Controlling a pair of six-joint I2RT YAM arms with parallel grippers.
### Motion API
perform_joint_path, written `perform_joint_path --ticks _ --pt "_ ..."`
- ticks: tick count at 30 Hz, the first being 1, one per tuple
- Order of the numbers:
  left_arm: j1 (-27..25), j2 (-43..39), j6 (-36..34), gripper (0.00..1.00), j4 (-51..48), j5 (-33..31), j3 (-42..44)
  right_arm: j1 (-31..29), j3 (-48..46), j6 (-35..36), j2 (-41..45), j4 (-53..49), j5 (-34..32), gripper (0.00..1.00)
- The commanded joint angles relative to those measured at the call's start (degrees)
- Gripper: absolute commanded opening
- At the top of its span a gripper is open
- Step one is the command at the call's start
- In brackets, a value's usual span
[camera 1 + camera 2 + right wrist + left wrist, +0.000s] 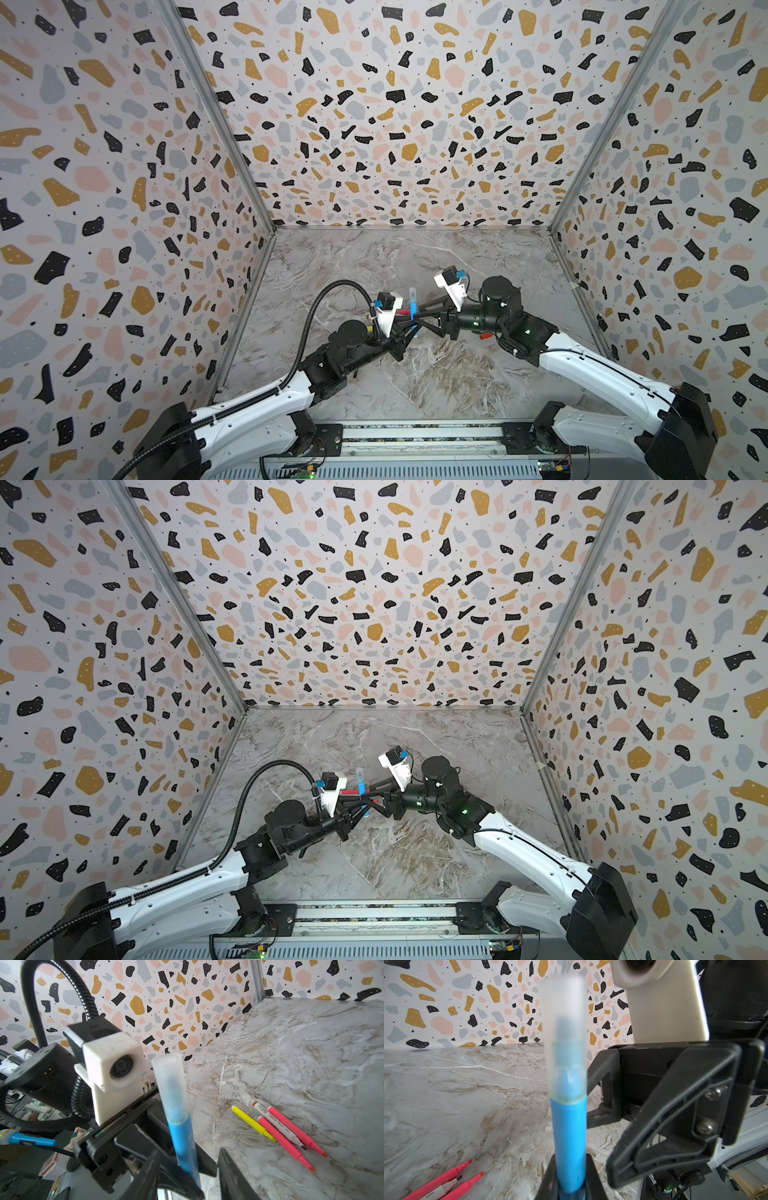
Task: Insert the pens into the pen caps
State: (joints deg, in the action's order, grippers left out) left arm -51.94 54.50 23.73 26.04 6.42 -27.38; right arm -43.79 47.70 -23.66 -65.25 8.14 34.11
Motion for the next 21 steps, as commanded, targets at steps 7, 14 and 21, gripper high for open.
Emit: perform_joint_path --ticks 7,14,21 --pt "-1.4 0.4 -0.1 0.0 3.9 -0.1 -1.2 -0.9 2.3 1.2 -2.0 1.5 1.5 0.33" --pt "-1.4 1.1 -0.1 0.0 4.2 0.3 -2.0 -1.3 1.3 1.8 -2.1 1.1 2.4 0.12" --pt "-1.5 1.2 0.6 0.36 -0.2 -6.9 -2.6 1.5 3.5 3.0 -3.0 -4.8 -2.9 0.0"
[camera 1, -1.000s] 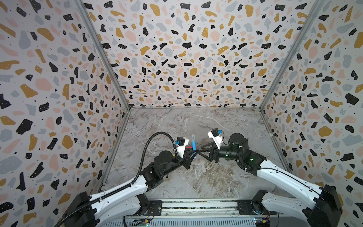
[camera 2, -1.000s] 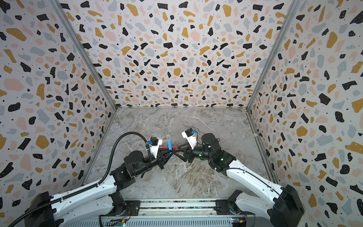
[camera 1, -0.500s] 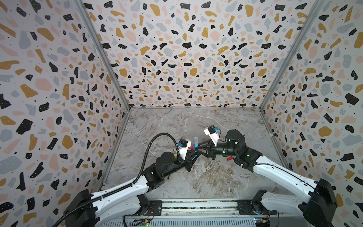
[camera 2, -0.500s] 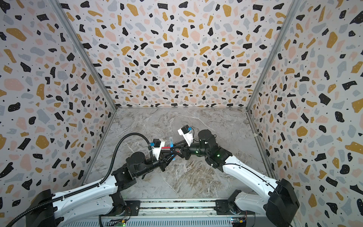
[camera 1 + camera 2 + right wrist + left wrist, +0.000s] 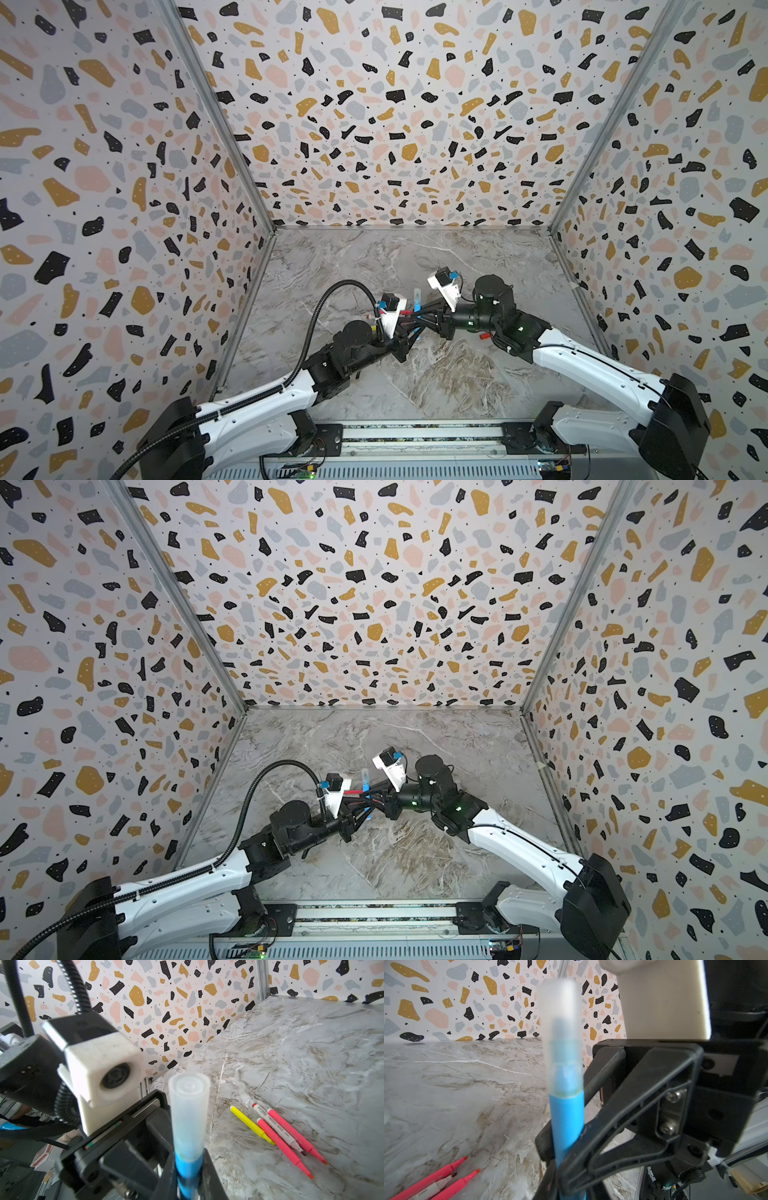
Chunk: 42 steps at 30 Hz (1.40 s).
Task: Insert the pens into the pen caps
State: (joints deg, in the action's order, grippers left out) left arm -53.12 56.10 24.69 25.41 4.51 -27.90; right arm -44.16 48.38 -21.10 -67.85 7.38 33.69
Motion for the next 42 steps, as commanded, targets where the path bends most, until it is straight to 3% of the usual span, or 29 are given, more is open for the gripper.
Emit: perform_joint_path --ticks 1,2,4,8,11,14,20,26,30,36,42 --pt "-0.3 -0.9 -0.1 0.42 -1.2 -7.8 -2.0 3.3 3.7 0.7 -1.1 -5.6 -2.6 0.0" --pt "-0.3 -1.5 0.5 0.49 -2.8 -10.5 -1.7 5.2 4.7 1.1 -2.2 -7.6 -2.5 0.0" --pt "-0.3 -2.8 0.5 0.52 -6.1 -14.3 -1.0 9.4 6.6 1.7 -4.5 -10.9 -3.6 0.0" --pt "-0.3 -4.9 1.3 0.53 -10.6 -17.7 0.9 17.9 11.4 3.7 -12.7 -16.8 -6.5 0.0" --pt "-0.3 -7.0 2.7 0.53 -13.4 -19.3 2.8 21.7 17.8 5.9 -21.4 -21.6 -14.3 0.02" --pt "-0.2 -9.7 3.8 0.53 -14.3 -20.3 4.5 24.8 25.8 7.1 -32.0 -25.0 -16.8 0.03" --pt "-0.2 -12.3 3.8 0.54 -18.1 -21.7 4.8 25.9 47.4 10.7 -51.9 -36.7 -21.2 0.02" --pt "-0.3 -14.1 5.1 0.54 -17.8 -21.4 6.1 27.3 65.6 11.6 -64.6 -45.3 -25.1 0.02" --pt "-0.3 -14.8 5.1 0.54 -17.8 -21.3 6.2 27.4 71.6 11.8 -69.0 -47.9 -26.2 0.03" --pt "-0.3 -14.9 4.7 0.54 -18.5 -21.7 5.5 27.4 75.4 11.1 -72.3 -49.0 -28.3 0.19" --pt "-0.3 -15.4 4.7 0.54 -19.0 -21.9 5.4 27.0 72.9 10.9 -70.9 -48.1 -29.0 0.45"
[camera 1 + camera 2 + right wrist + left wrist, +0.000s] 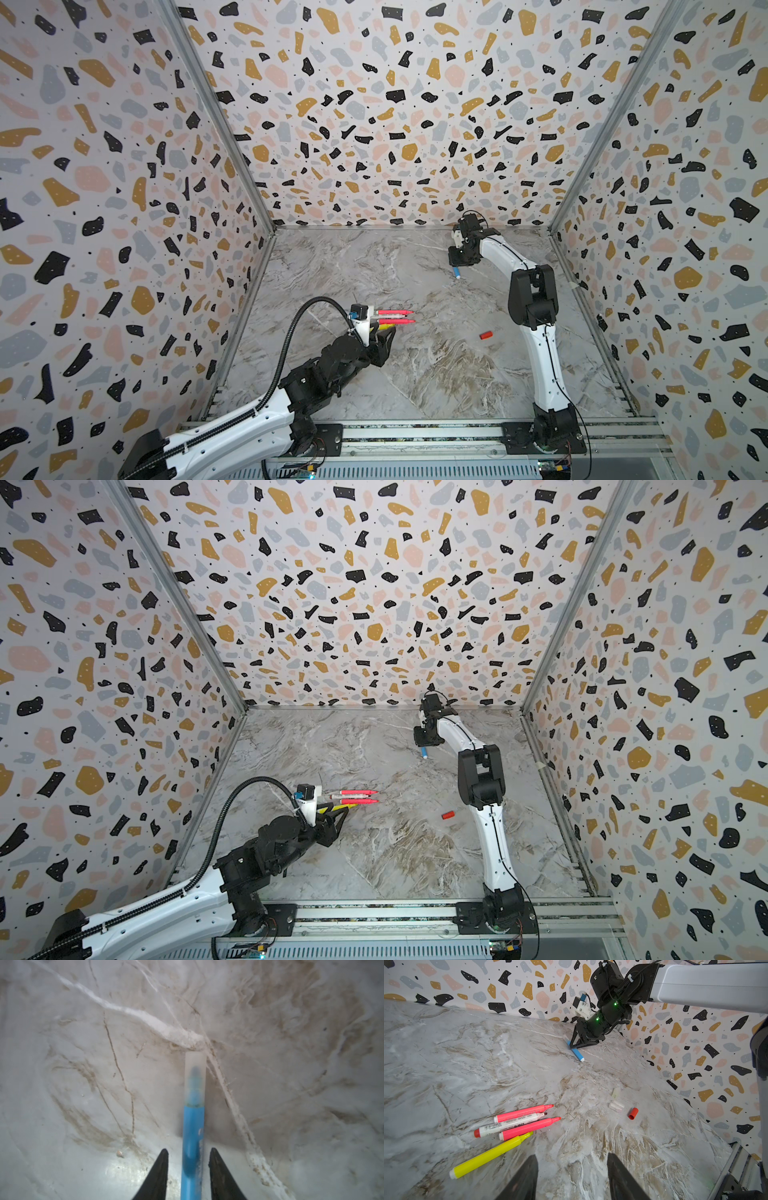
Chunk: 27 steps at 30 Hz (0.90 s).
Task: Insert the pens into the pen caps
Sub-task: 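Carry the capped blue marker away and lay it down with the right gripper, then lower the left gripper over the yellow highlighter while the right gripper returns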
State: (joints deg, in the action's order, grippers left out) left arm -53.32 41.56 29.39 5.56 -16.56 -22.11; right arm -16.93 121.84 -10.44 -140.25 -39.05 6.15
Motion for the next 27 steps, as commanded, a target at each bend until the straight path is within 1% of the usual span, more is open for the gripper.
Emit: perform_joint_path --ticks 1,3,6,9,10,13,16,18,19,22,25,27 --pt "-0.1 -0.9 0.1 0.54 1.0 -0.7 -0.2 -0.3 -1.2 0.3 2.1 -1.3 -1.9 0.5" --pt "-0.1 -1.2 0.1 0.55 1.5 -0.2 -0.2 -0.2 -2.0 0.2 3.5 -1.0 -2.2 0.54" --pt "-0.1 -1.6 0.1 0.55 1.1 -0.6 -0.6 -0.2 -3.3 0.3 6.8 -1.1 -1.6 0.55" --pt "-0.1 -1.4 0.3 0.55 1.1 -1.9 -0.6 -0.3 -7.3 0.3 12.9 0.5 1.0 0.56" --pt "-0.1 -0.8 0.4 0.57 1.0 -1.9 -0.6 -0.5 -10.0 0.2 15.8 1.9 1.7 0.56" --pt "0.1 4.0 0.4 0.57 -1.0 -1.6 -2.7 -1.3 -17.8 0.2 24.7 6.1 2.6 0.59" --pt "0.9 10.7 0.3 0.57 -5.0 -3.5 -6.1 -1.4 -26.8 -0.7 33.7 10.7 6.5 0.62" --pt "3.1 13.4 0.2 0.57 -5.3 -3.0 -6.9 -1.7 -34.6 -1.2 40.2 15.4 10.3 0.66" --pt "5.1 14.3 0.3 0.57 -4.7 -1.7 -6.9 -1.9 -38.7 -1.4 43.6 17.9 11.9 0.67" --pt "12.5 16.7 0.0 0.57 -2.6 4.1 -7.0 -2.0 -50.0 -2.3 52.2 24.3 16.3 0.71" --pt "18.7 19.4 -1.4 0.57 -0.5 9.0 -7.5 -2.1 -58.7 -2.8 58.4 28.8 19.6 0.73" --pt "21.6 22.1 -2.8 0.57 0.6 11.4 -8.1 -2.1 -62.6 -3.0 61.2 30.5 20.7 0.73"
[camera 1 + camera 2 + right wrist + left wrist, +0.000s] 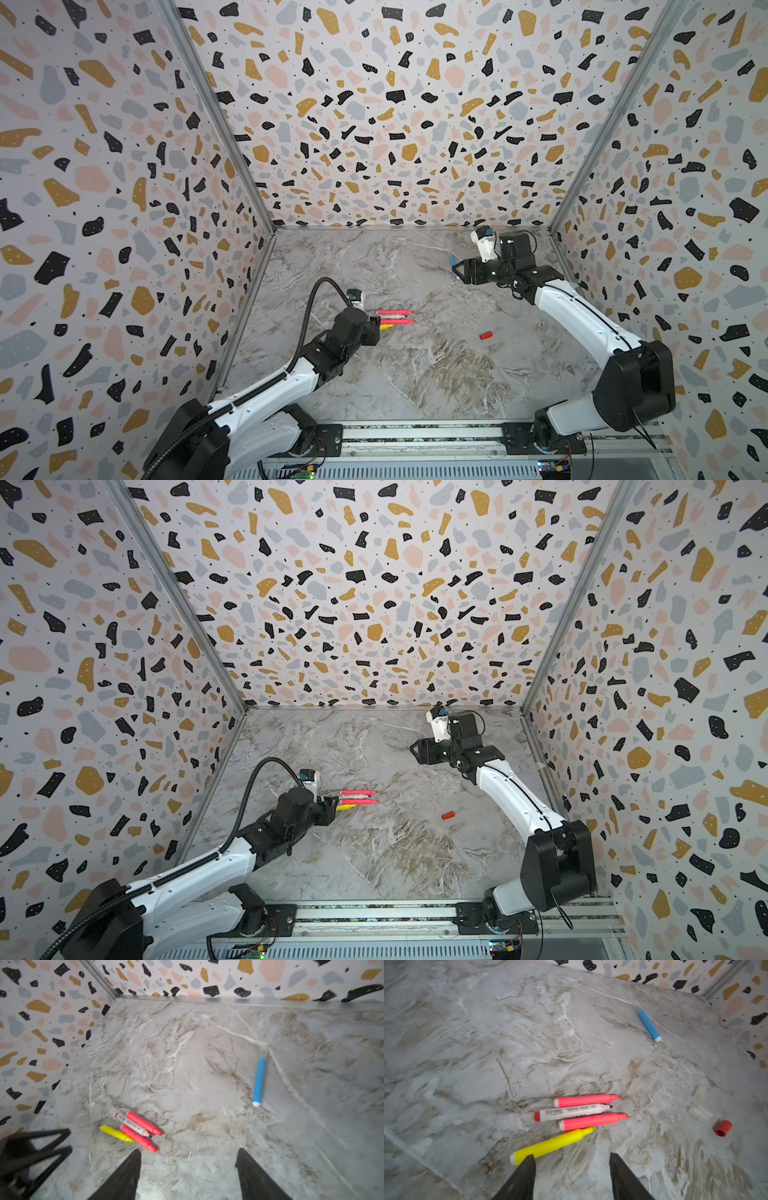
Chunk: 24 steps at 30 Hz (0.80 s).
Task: Insert the pens into the pen caps
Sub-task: 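Lower the left gripper over the yellow highlighter while the right gripper returns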
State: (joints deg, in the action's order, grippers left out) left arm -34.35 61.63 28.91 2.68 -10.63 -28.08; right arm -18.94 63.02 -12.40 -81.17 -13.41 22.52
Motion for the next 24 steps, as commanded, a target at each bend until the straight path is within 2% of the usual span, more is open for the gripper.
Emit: perform_joint_path --ticks 1,7,24 --pt "3.7 3.7 -3.1 0.57 4.0 6.6 -2.5 0.0 -5.4 -1.2 3.1 5.6 4.9 0.73" --pt "6.2 11.3 -5.4 0.55 4.2 9.9 -5.4 0.0 -9.2 -0.9 5.3 6.2 7.3 0.73" --pt "6.8 16.8 -6.8 0.55 6.4 10.9 -3.6 0.0 -12.7 -1.2 6.4 6.9 8.1 0.7"
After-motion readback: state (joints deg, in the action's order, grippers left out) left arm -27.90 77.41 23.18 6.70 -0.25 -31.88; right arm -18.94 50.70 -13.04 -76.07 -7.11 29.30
